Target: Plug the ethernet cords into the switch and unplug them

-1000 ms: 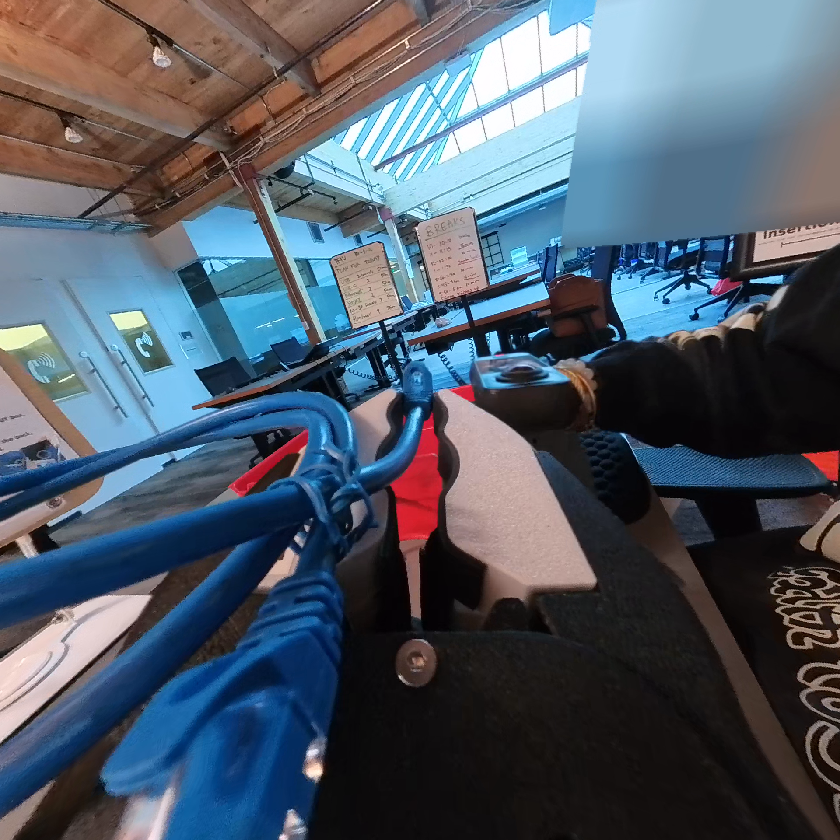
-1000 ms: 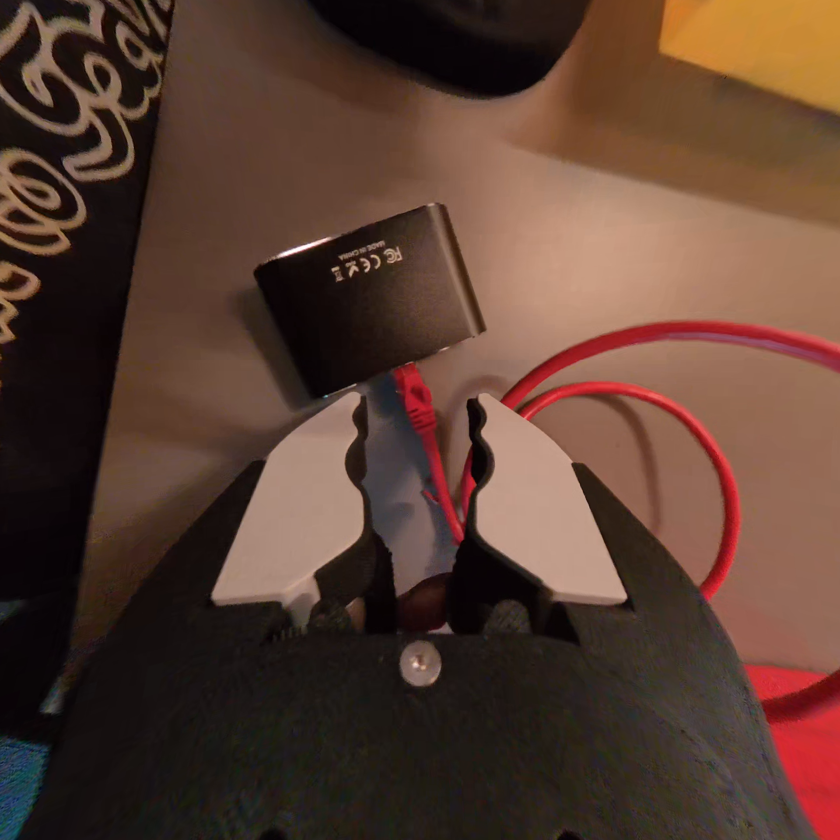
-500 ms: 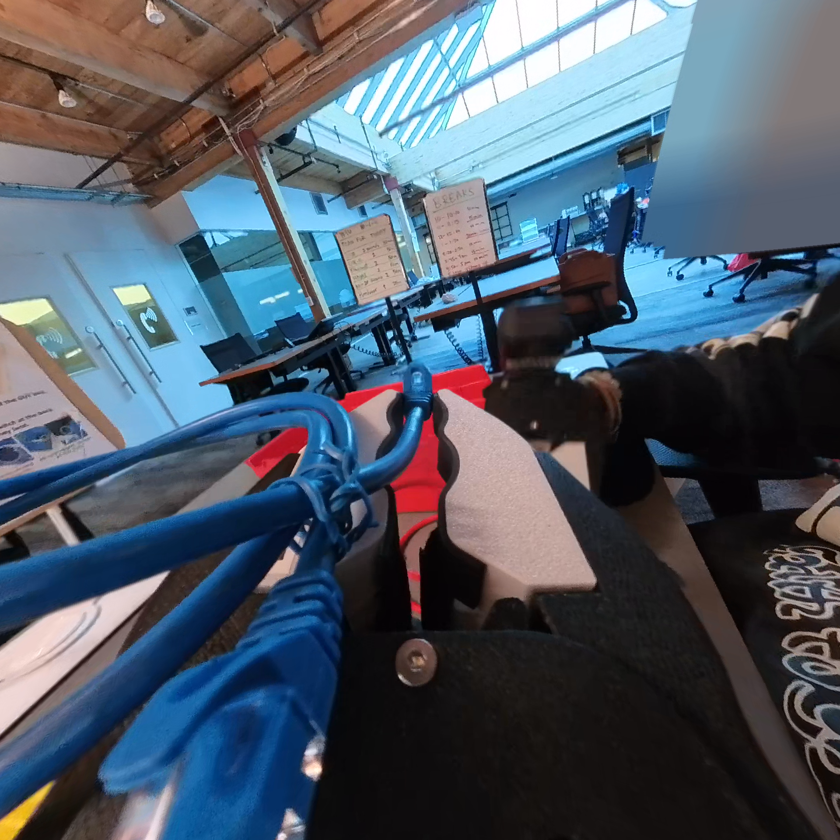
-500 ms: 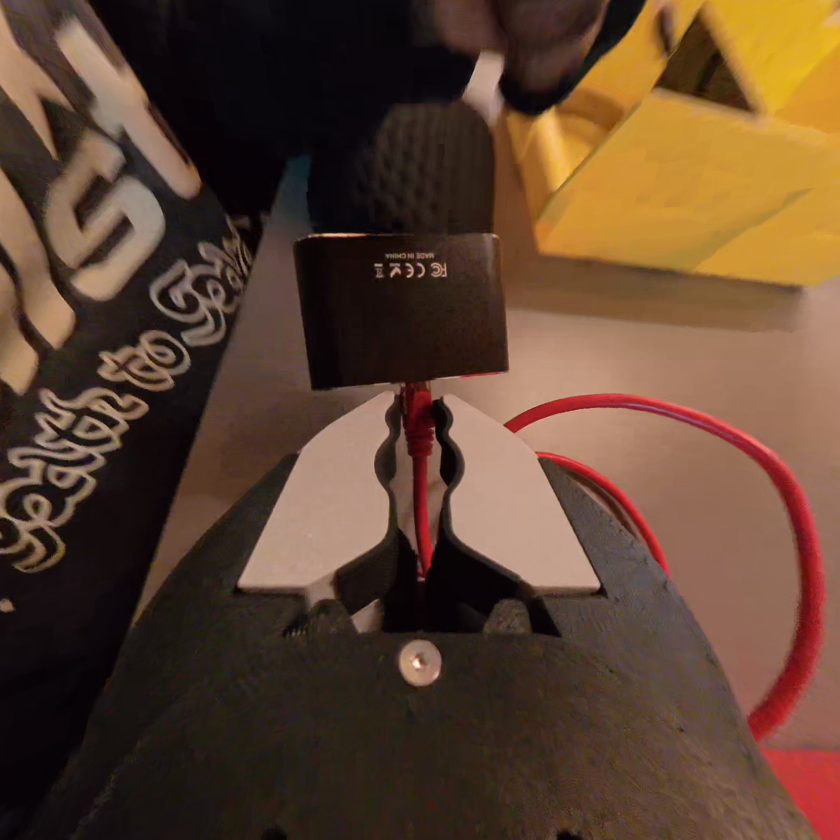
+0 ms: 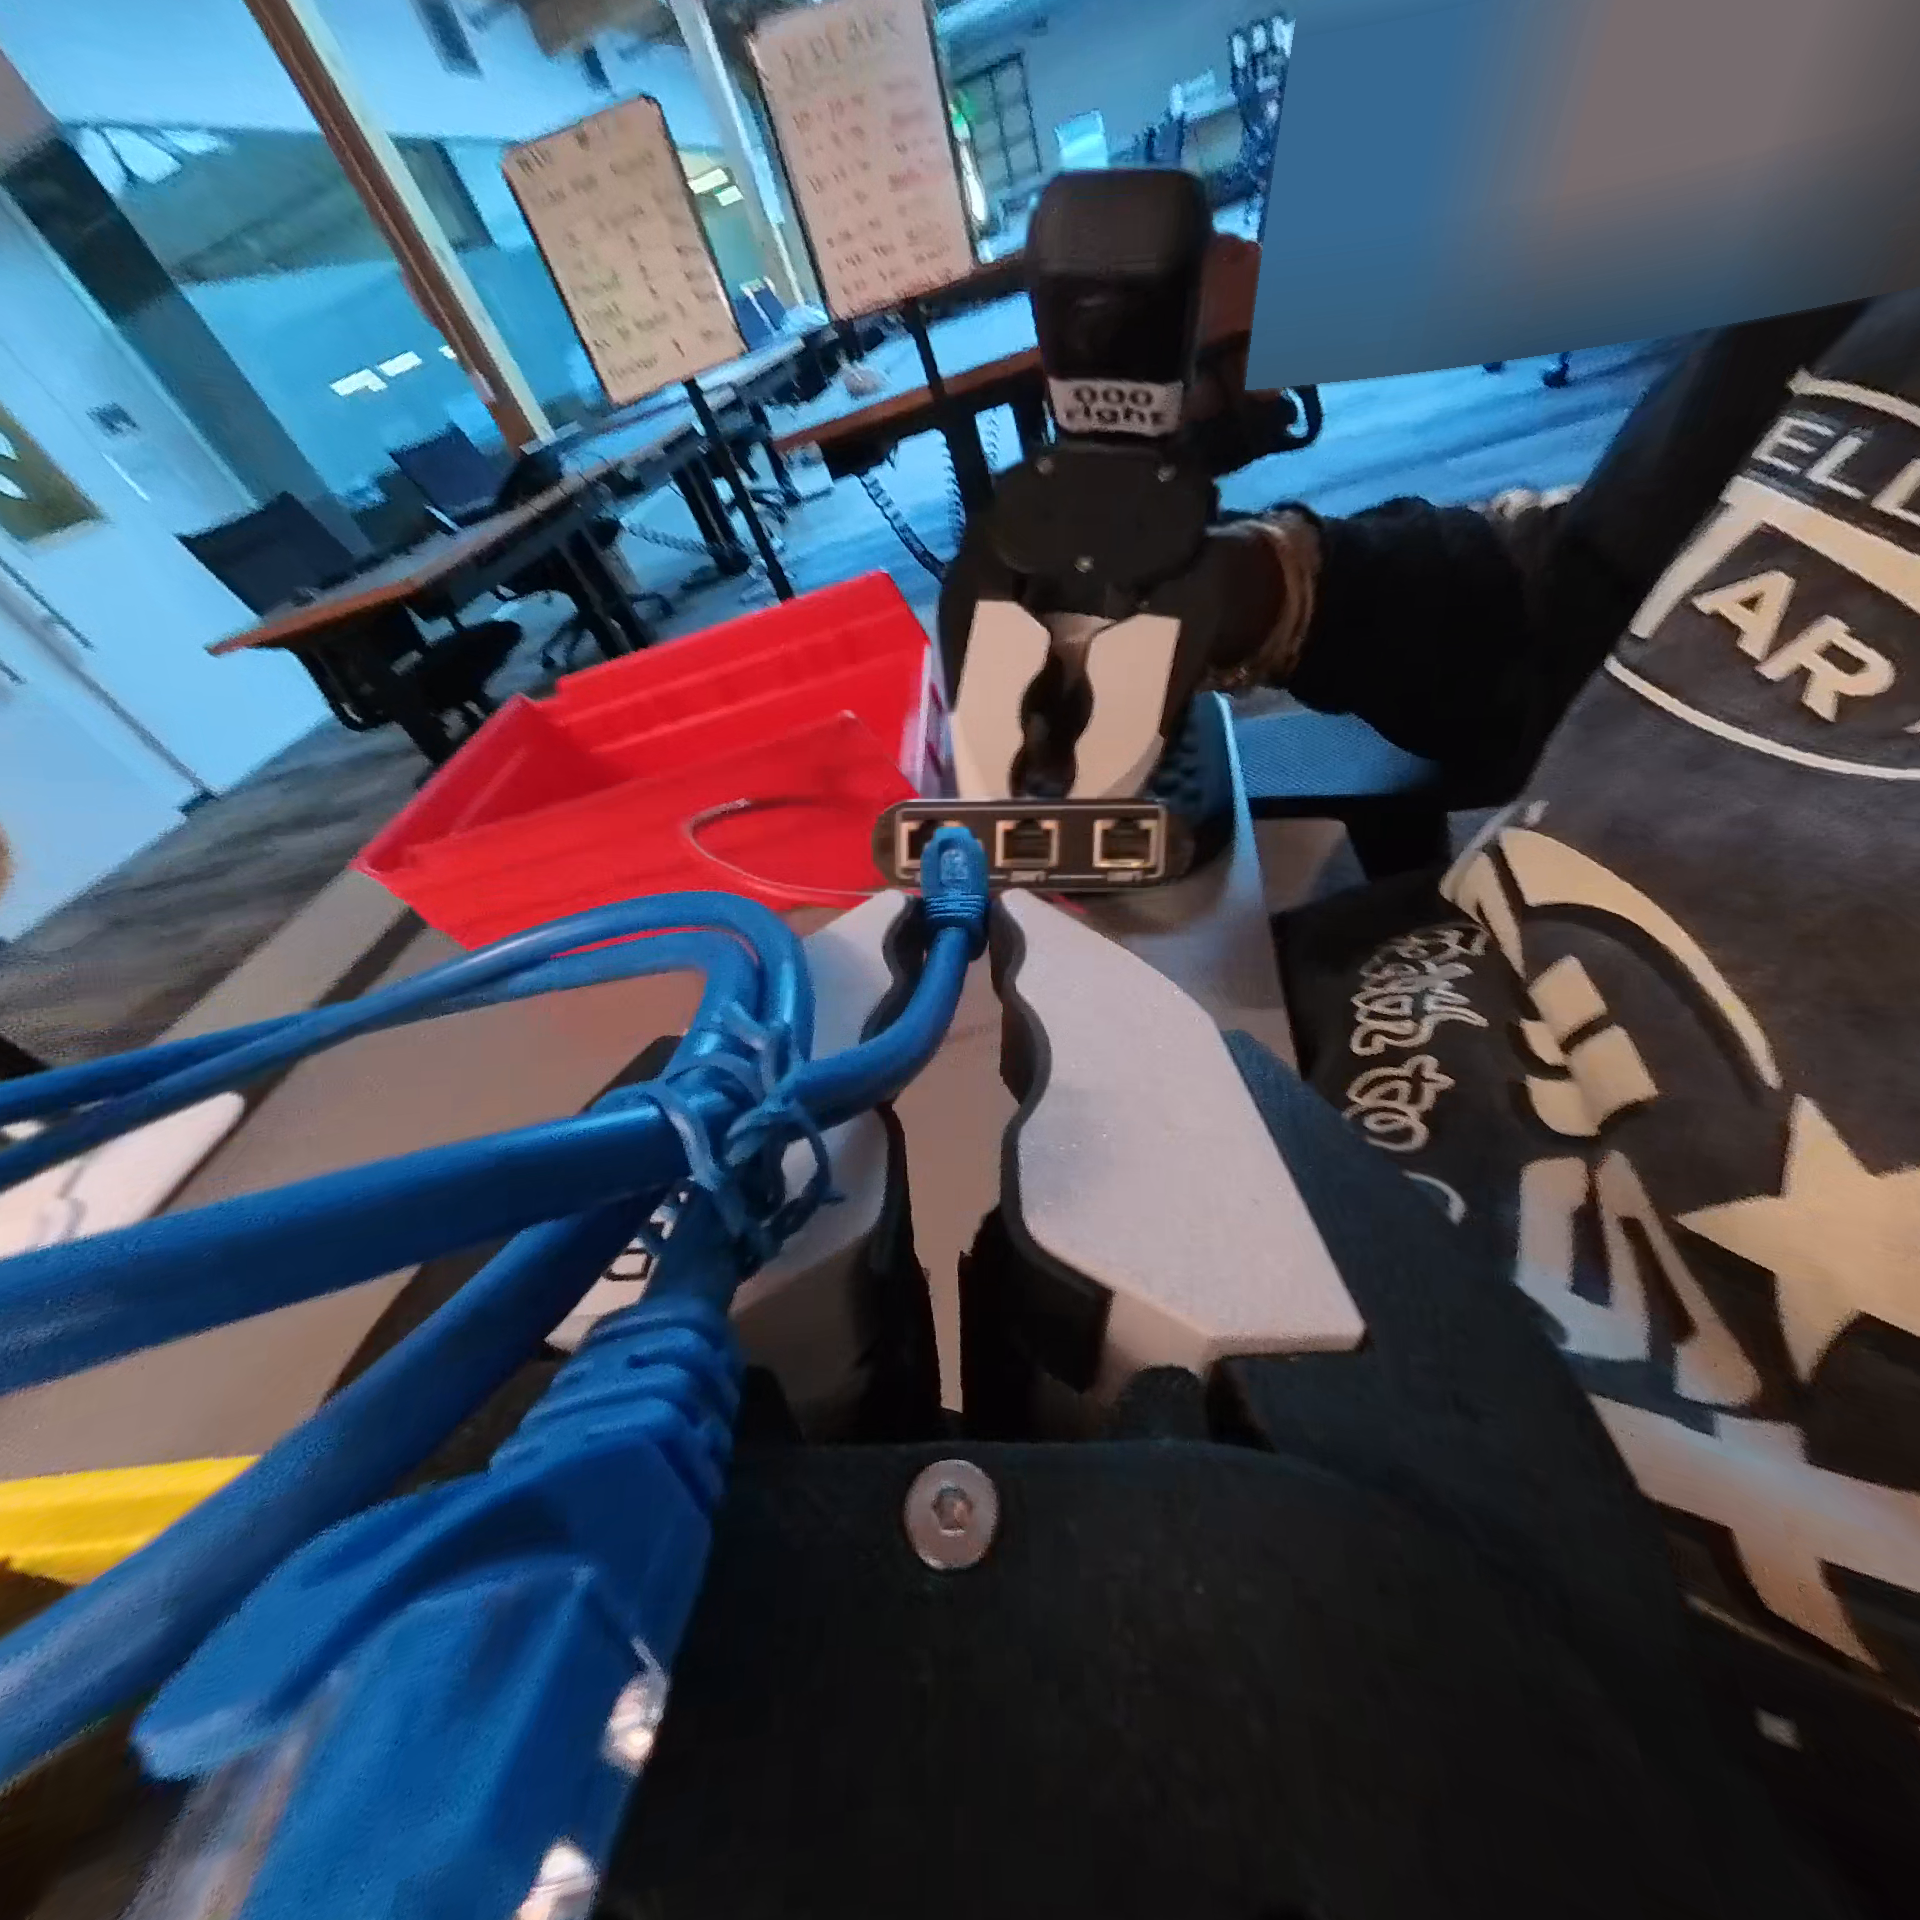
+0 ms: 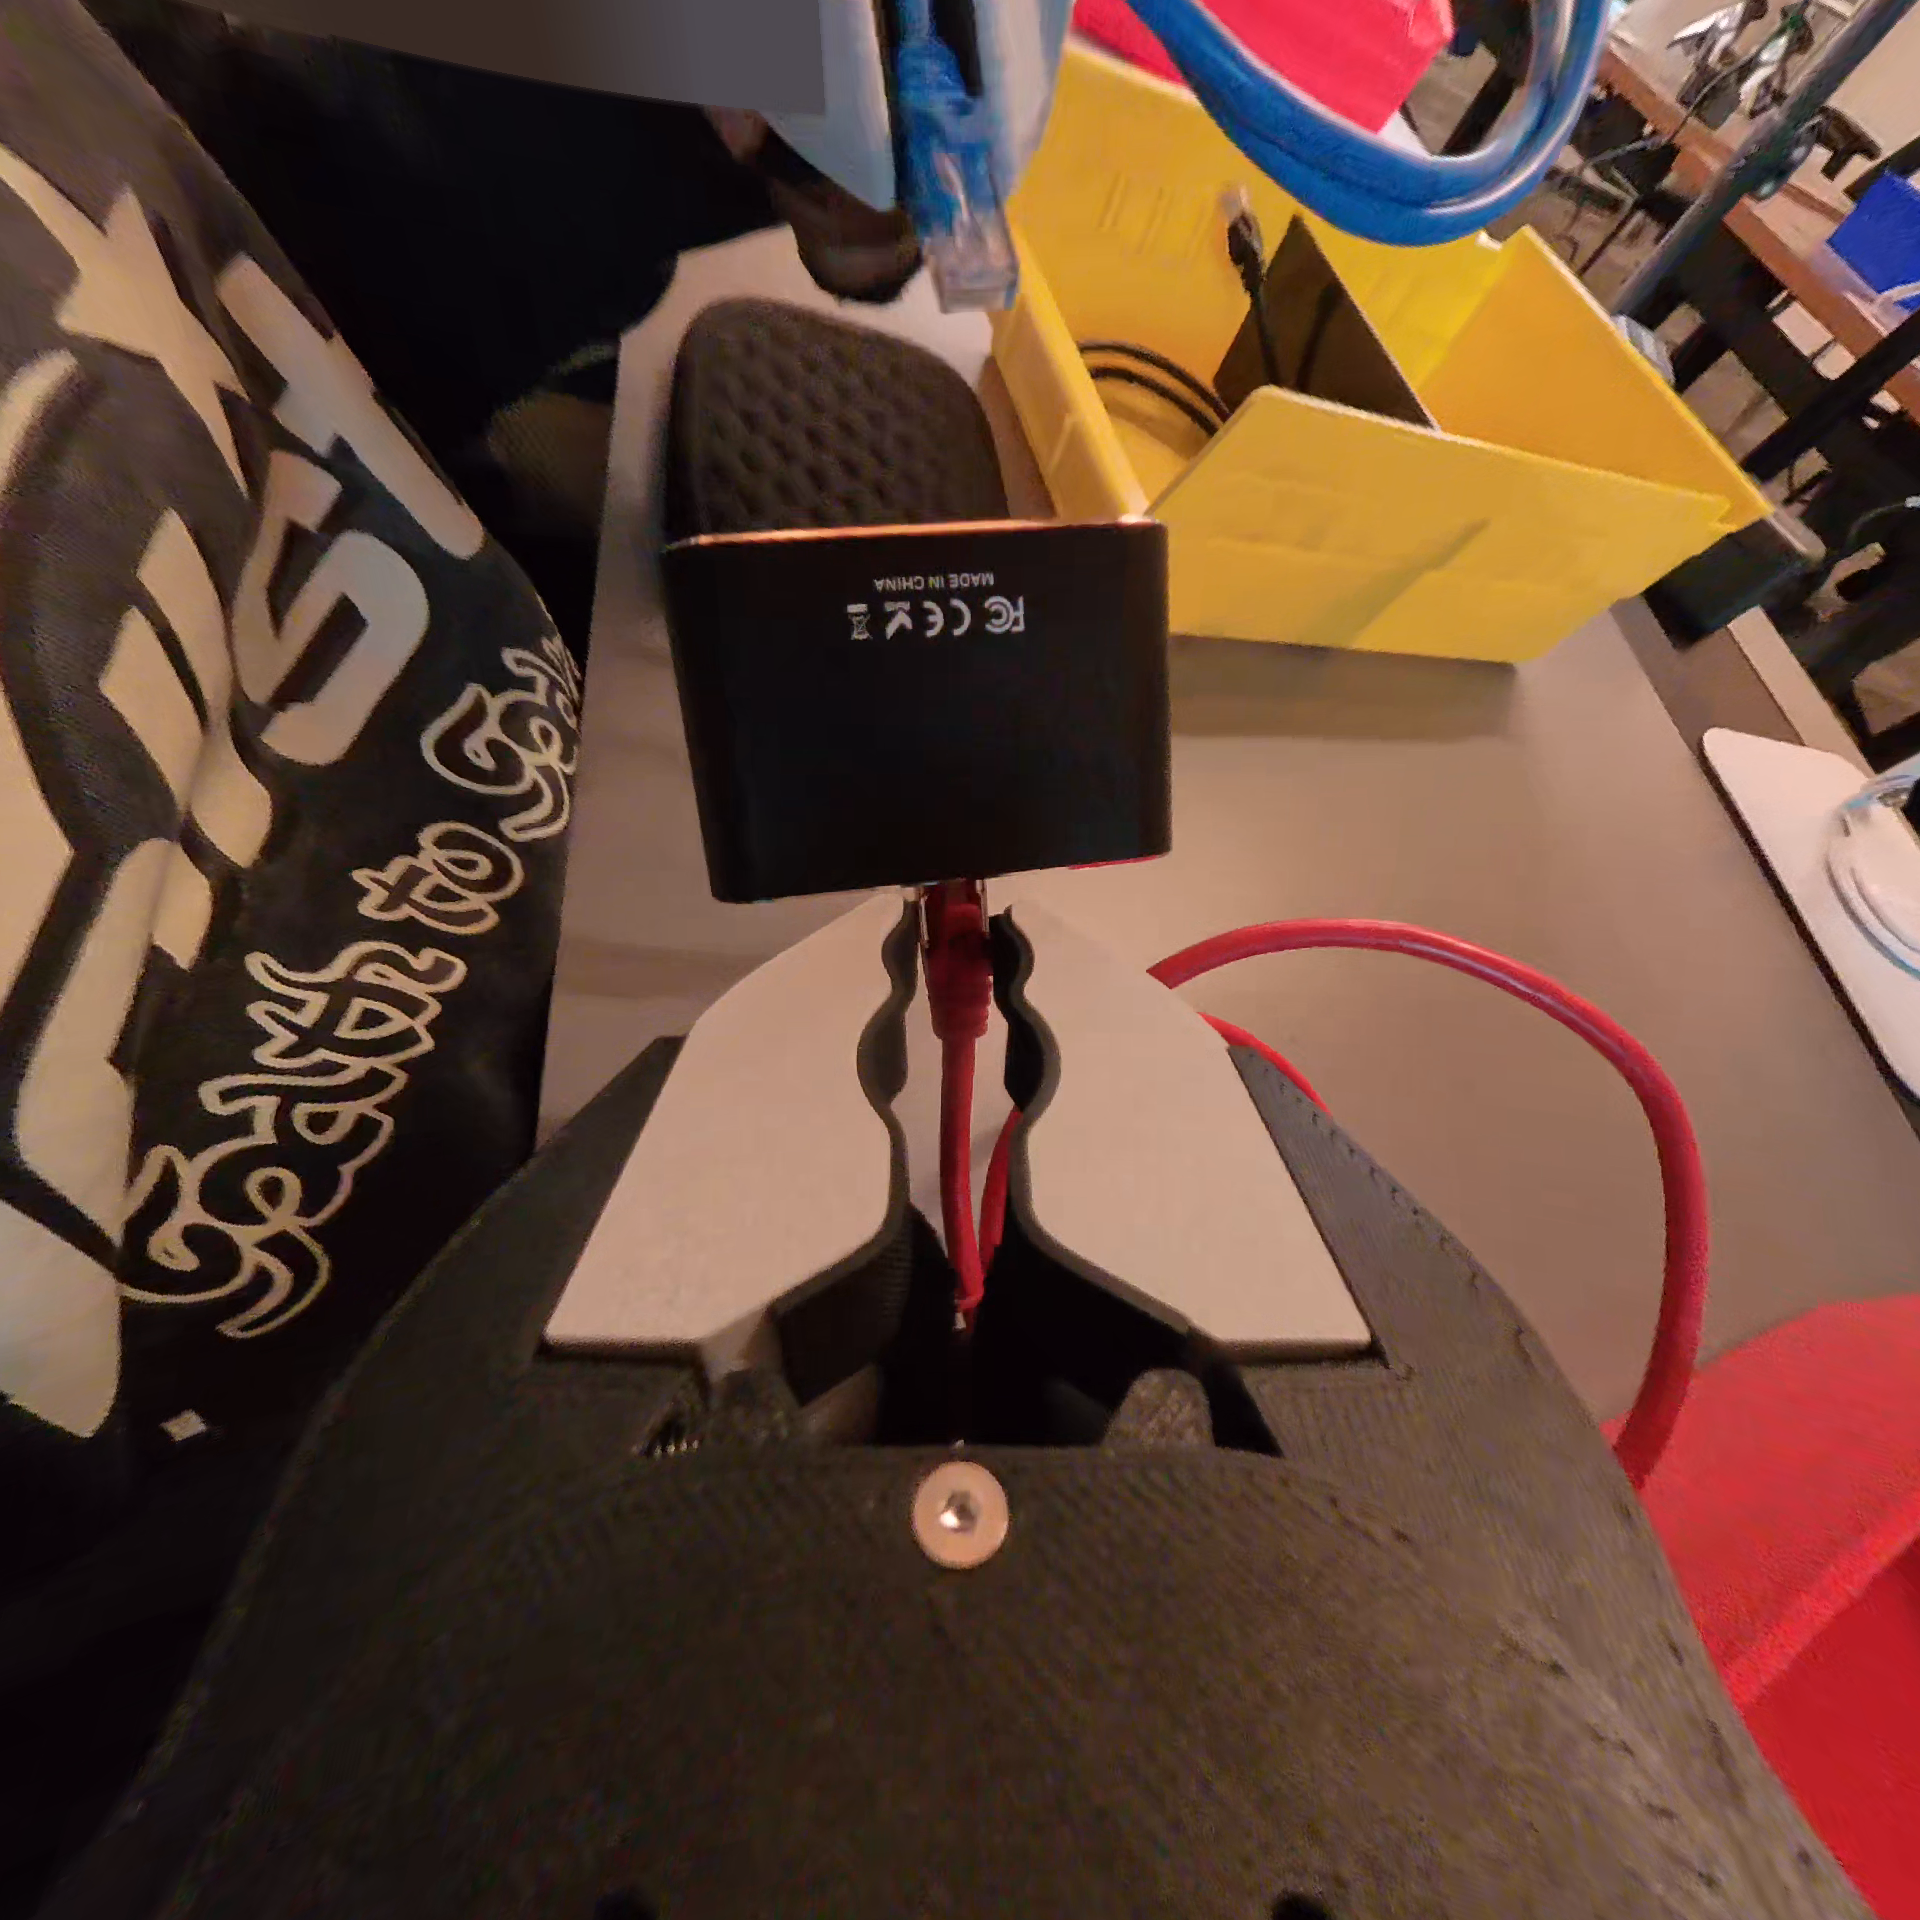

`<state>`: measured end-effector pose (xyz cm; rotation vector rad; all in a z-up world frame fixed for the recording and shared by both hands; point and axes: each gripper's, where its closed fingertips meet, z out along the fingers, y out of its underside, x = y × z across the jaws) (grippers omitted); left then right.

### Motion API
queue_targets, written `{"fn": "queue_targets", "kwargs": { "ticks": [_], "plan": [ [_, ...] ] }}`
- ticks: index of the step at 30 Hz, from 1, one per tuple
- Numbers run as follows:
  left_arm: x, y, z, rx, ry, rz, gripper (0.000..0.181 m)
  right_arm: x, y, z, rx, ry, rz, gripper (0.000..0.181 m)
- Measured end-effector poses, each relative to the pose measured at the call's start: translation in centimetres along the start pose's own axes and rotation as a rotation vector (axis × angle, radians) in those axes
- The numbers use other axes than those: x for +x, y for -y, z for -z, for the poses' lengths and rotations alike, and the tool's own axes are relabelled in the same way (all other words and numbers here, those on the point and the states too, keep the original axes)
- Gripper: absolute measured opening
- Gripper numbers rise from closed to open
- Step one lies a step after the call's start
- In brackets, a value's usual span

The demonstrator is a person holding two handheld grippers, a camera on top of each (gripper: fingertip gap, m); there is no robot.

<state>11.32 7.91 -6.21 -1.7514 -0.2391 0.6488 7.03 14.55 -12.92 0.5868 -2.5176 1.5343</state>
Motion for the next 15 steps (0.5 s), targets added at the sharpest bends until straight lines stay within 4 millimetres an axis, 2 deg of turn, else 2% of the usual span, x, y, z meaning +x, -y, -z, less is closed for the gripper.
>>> {"fn": "queue_targets", "kwargs": {
  "ticks": [6, 9, 15],
  "plan": [
    [1.2, -2.7, -0.3, -0.101, -0.046, 0.027, 0.012, -0.5, -1.5, -1.3, -0.06, 0.015, 0.034, 0.013],
    [1.1, -3.8, -0.8, -0.127, -0.025, 0.001, 0.012, -0.6, -2.0, -1.7, -0.069, 0.019, 0.03, 0.013],
    [1.8, -4.9, -2.3, -0.177, -0.051, -0.008, 0.012, -0.8, -2.5, -2.3, -0.063, 0.034, 0.006, 0.013]
  ]
}}
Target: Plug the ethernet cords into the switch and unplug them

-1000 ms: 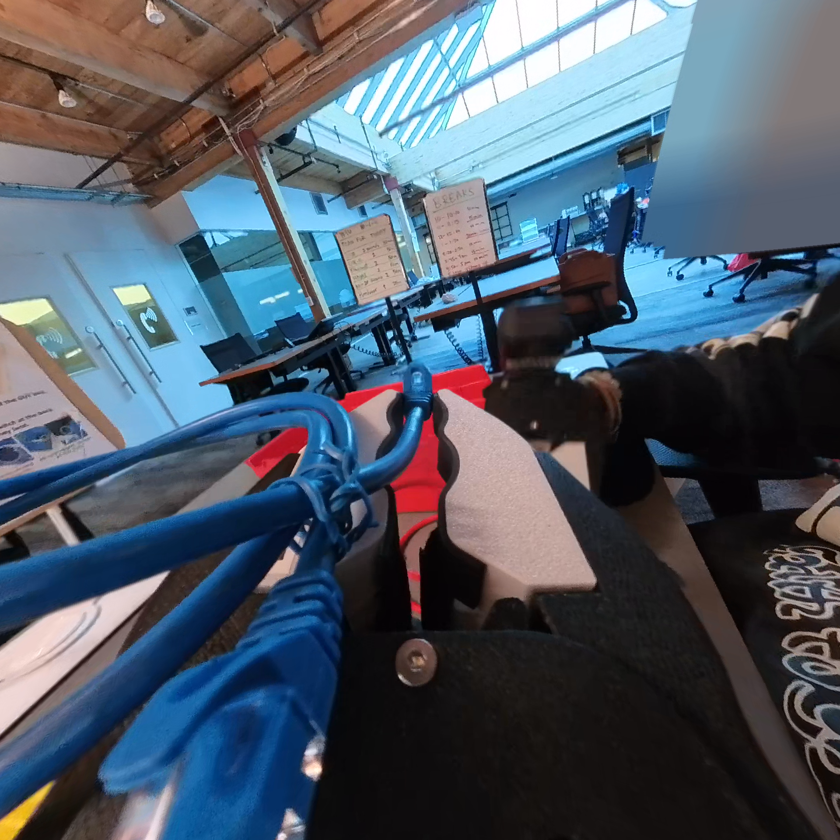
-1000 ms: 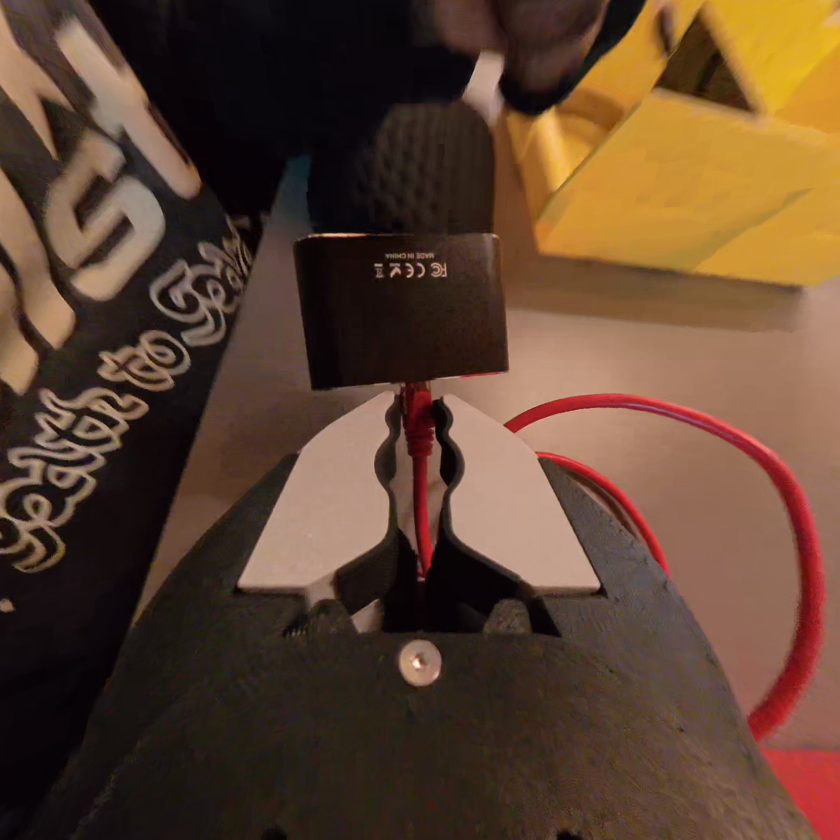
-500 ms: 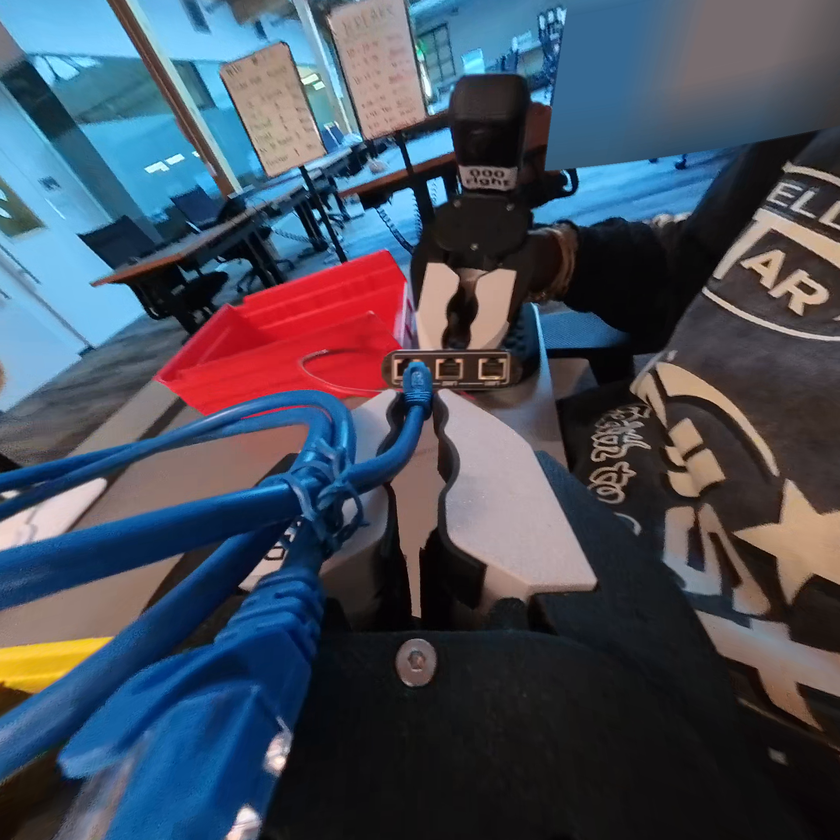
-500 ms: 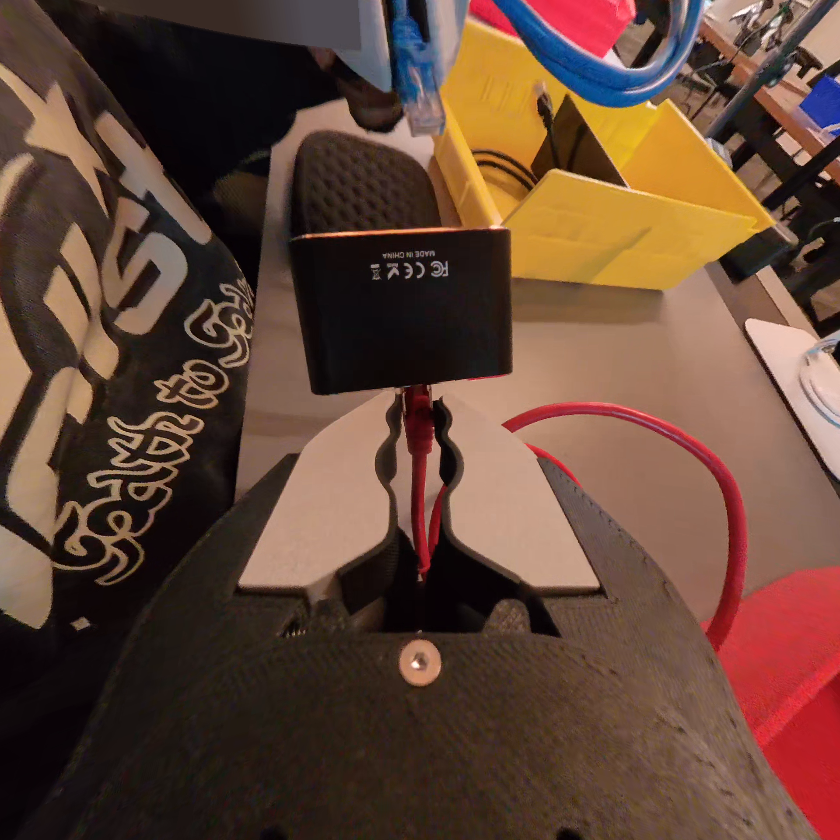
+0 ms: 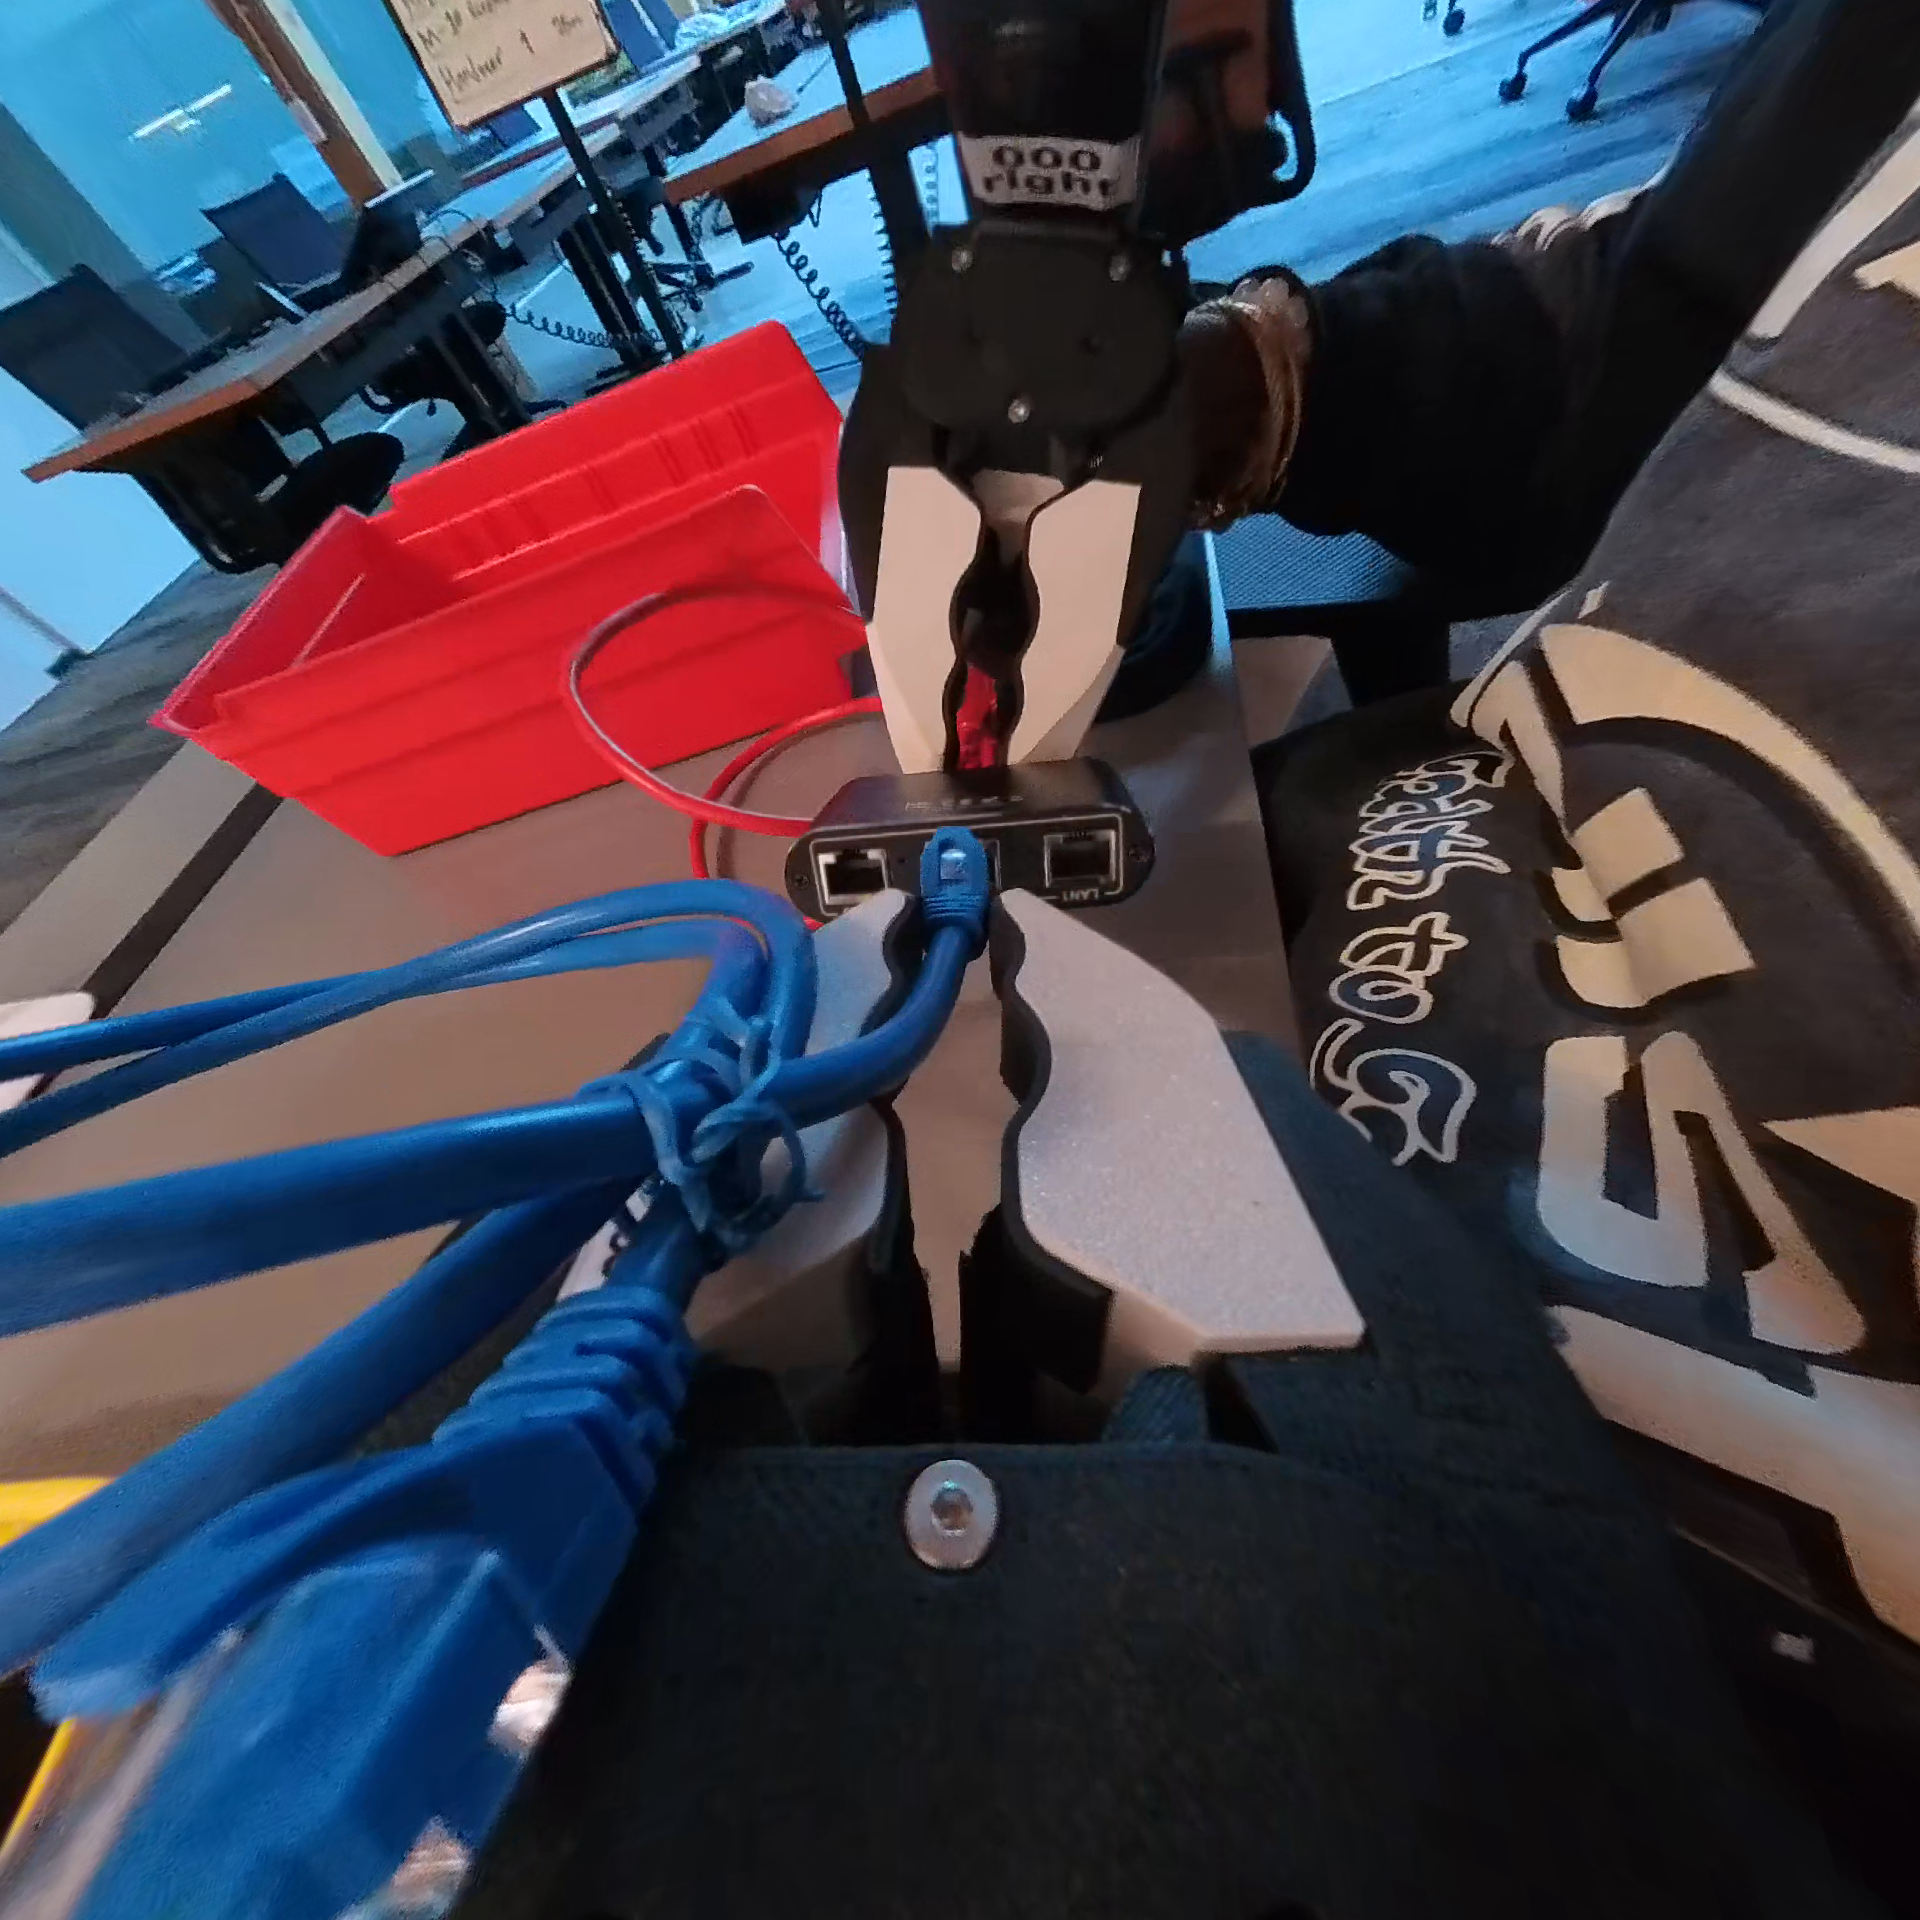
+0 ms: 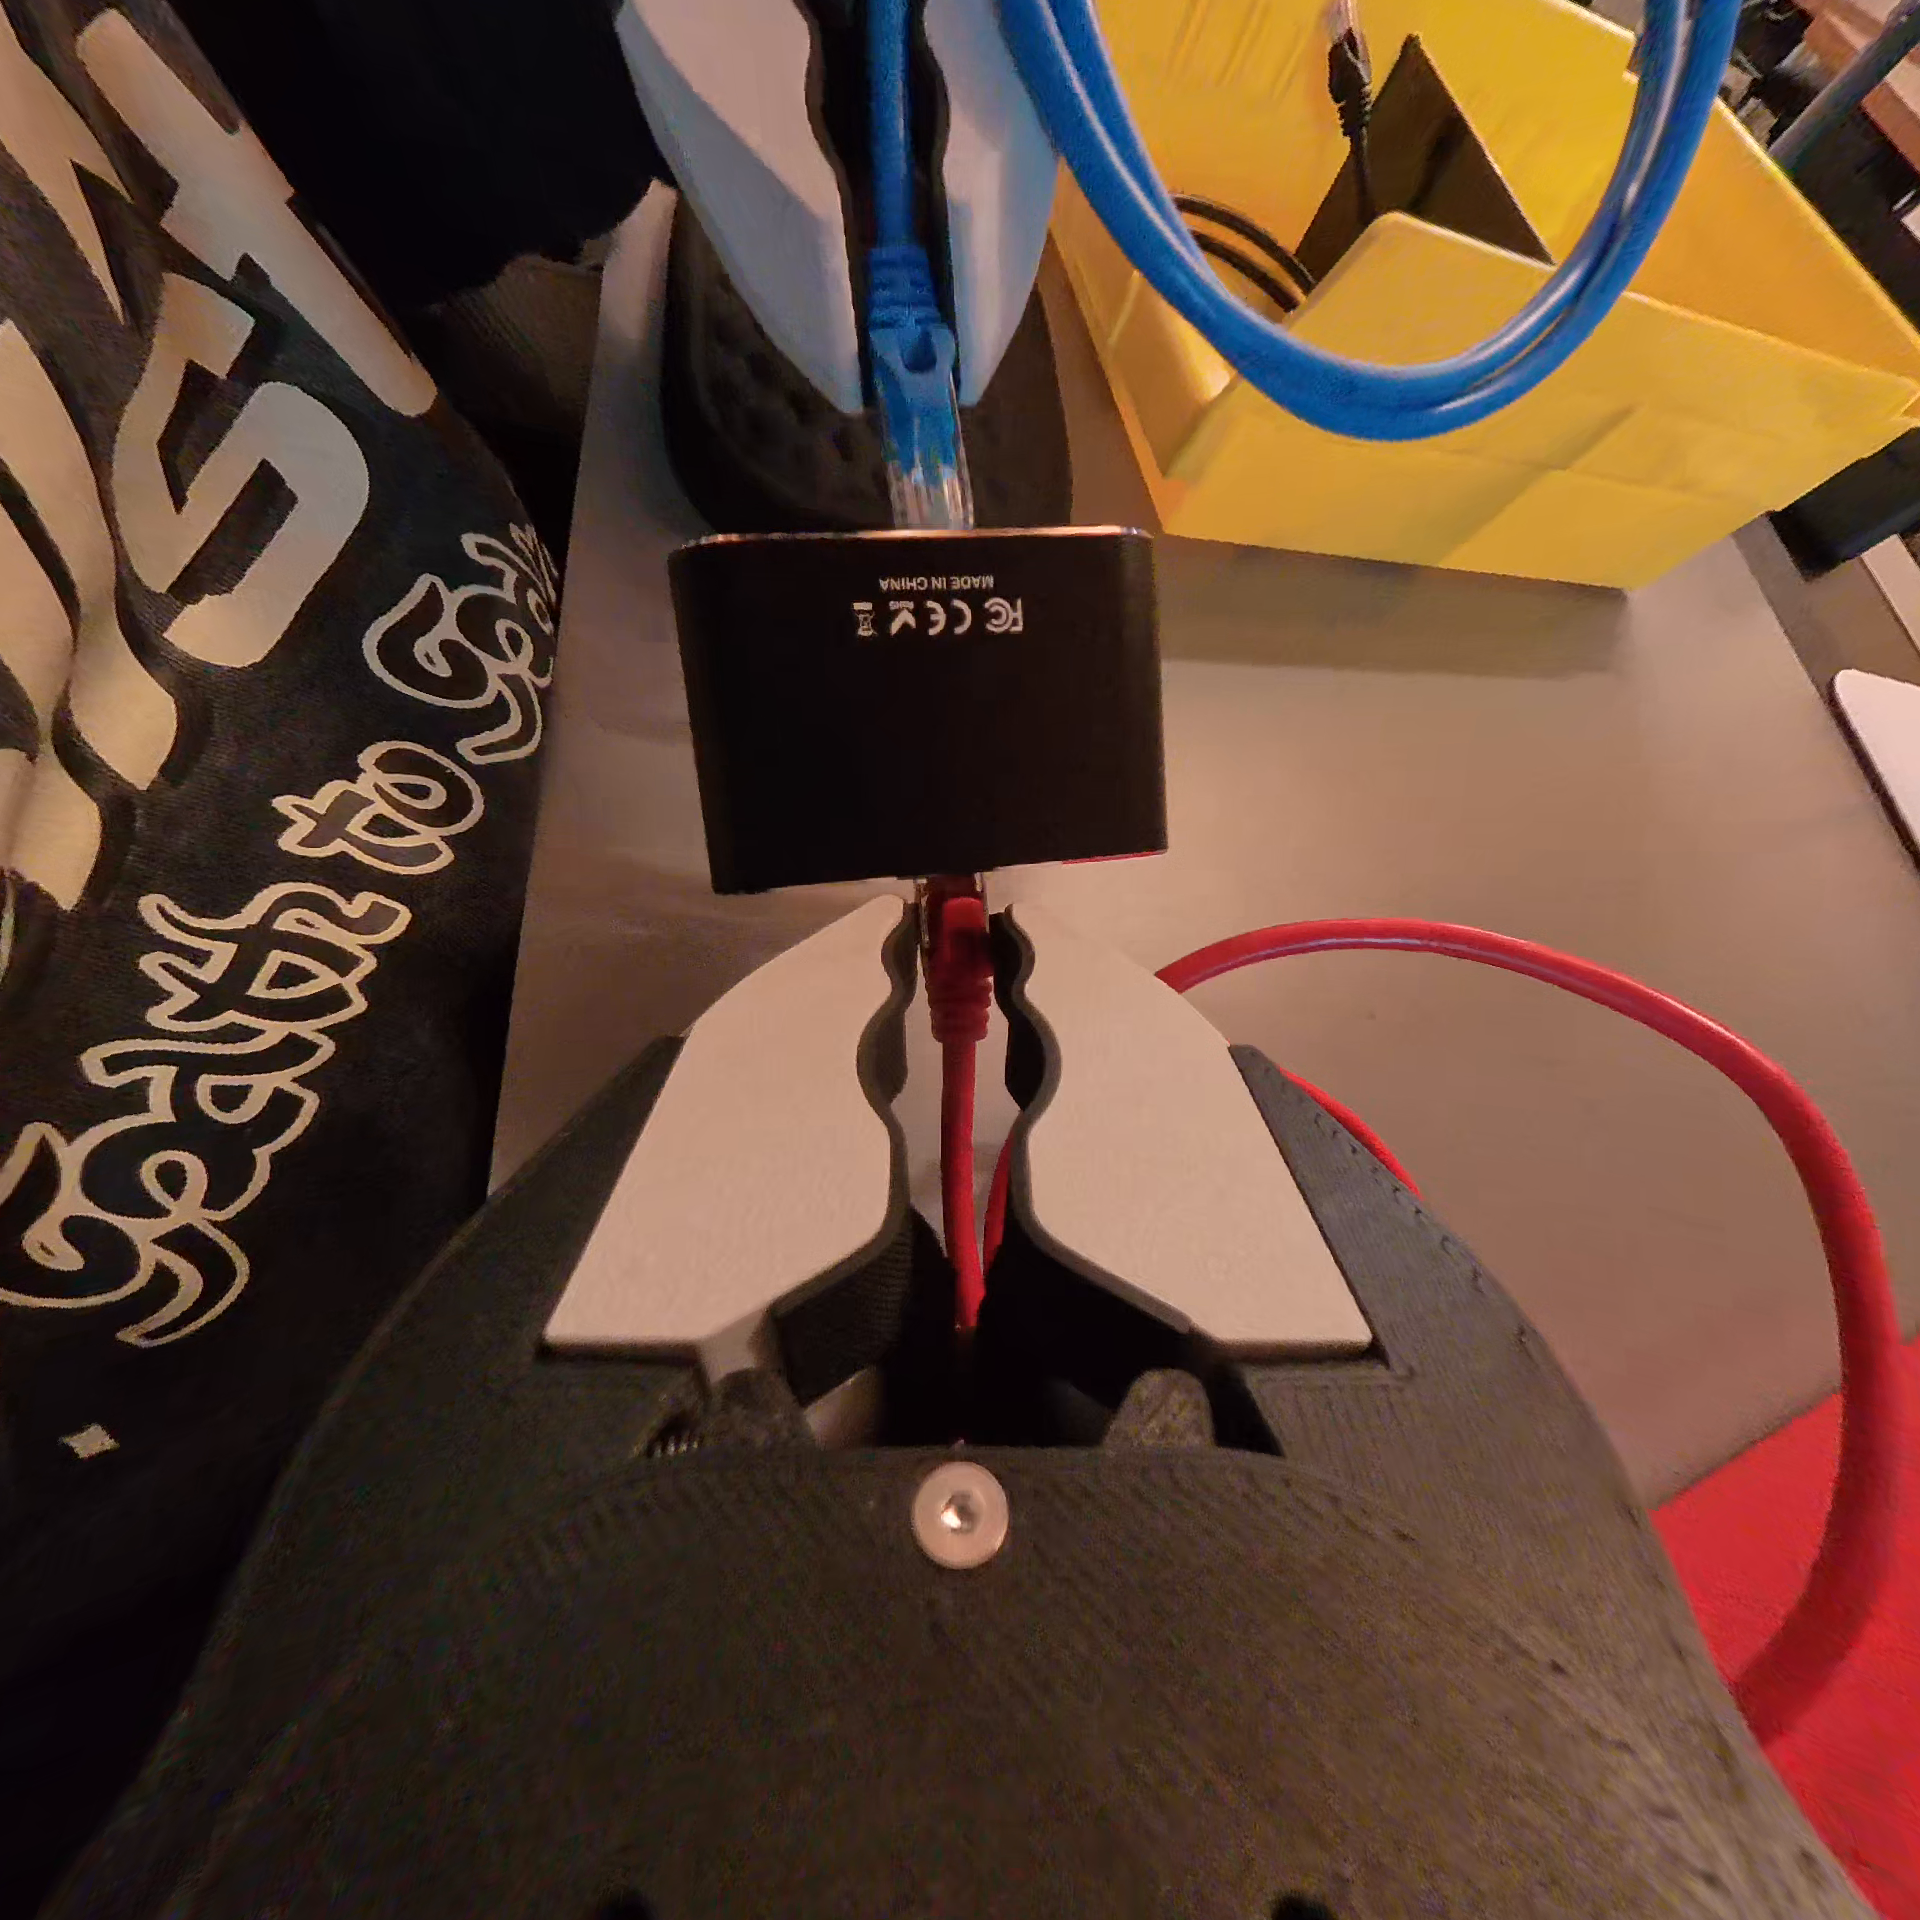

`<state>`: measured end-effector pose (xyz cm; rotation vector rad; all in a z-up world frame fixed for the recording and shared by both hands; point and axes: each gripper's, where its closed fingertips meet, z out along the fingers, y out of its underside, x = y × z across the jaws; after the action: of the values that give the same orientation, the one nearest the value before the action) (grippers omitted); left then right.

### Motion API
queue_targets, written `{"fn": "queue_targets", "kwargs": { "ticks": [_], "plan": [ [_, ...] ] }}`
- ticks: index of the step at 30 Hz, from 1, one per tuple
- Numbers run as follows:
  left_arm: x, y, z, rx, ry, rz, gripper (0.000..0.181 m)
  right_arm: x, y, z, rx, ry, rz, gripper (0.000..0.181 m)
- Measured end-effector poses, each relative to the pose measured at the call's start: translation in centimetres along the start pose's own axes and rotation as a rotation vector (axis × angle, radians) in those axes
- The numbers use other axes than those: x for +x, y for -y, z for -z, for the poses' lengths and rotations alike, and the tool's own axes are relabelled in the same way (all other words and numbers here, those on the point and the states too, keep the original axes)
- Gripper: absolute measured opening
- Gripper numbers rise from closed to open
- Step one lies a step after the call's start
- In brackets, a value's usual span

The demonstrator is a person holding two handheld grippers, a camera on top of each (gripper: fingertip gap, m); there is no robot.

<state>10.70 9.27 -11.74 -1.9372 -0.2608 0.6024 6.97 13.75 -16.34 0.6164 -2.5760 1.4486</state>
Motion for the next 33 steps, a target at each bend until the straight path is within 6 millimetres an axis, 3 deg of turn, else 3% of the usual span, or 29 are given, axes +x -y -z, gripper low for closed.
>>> {"fn": "queue_targets", "kwargs": {
  "ticks": [5, 21, 30, 33],
  "plan": [
    [0.0, -0.7, -0.7, -0.012, -0.004, 0.01, 0.012, 0.2, -0.8, -0.2, -0.001, -0.009, -0.013, 0.013],
    [0.0, -1.0, -1.8, -0.018, -0.004, 0.041, 0.012, 0.4, -0.6, 0.0, 0.046, -0.048, -0.006, 0.013],
    [0.0, -2.8, -3.1, -0.096, 0.0, 0.008, 0.012, 0.3, -1.8, -0.4, -0.018, -0.028, -0.006, 0.011],
    [-0.8, -1.8, -2.7, 0.003, 0.015, 0.052, 0.012, 0.9, -1.0, -0.2, 0.029, -0.049, -0.048, 0.012]
  ]
}}
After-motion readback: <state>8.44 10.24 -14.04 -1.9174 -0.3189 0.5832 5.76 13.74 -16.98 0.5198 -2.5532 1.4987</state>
